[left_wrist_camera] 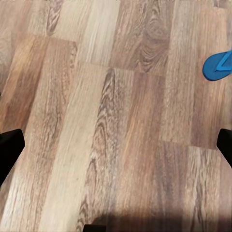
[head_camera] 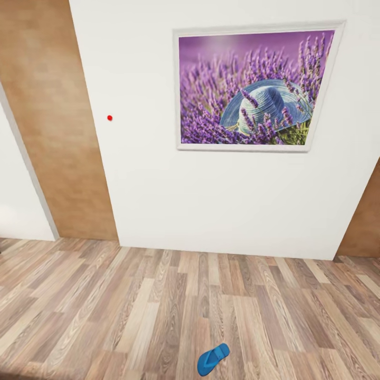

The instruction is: In the bedroom, move the book from the bed onto either nightstand, and place the two sandals side by side next to the bed.

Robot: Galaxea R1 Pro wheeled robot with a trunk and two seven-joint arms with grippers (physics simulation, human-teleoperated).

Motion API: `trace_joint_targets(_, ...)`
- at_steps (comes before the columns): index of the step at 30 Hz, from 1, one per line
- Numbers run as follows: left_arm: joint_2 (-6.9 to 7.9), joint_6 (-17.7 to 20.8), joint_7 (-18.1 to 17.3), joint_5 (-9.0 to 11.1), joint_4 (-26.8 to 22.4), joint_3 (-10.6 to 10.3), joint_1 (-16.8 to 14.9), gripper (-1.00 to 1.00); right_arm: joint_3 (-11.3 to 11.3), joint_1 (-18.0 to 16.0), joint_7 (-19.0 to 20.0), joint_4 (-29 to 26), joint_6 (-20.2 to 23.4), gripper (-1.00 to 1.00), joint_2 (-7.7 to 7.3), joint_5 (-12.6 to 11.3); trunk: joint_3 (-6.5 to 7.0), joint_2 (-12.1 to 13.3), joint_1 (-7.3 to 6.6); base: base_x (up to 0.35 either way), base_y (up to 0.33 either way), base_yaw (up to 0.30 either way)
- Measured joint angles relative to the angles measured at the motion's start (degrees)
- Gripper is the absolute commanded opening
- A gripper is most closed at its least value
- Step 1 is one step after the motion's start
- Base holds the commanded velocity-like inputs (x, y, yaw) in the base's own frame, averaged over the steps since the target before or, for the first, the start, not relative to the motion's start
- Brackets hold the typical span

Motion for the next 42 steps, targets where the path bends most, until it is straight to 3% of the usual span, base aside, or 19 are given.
trace_joint_targets(21,0.03,-0.03,0.00,0.01,0.00,0.01,0.00,1.00,0.00,0.00,-0.04,0.00,0.00,1.00,0.00,0.00,0.00,0.00,0.00,0.158,0.118,-0.008)
trace_joint_targets(42,0.09,-0.04,0.00,-0.07,0.01,0.00,-0.01,1.00,0.00,0.00,-0.04,0.00,-0.01,1.00,-0.07,0.00,0.00,0.00,0.01,0.005,0.003,-0.224)
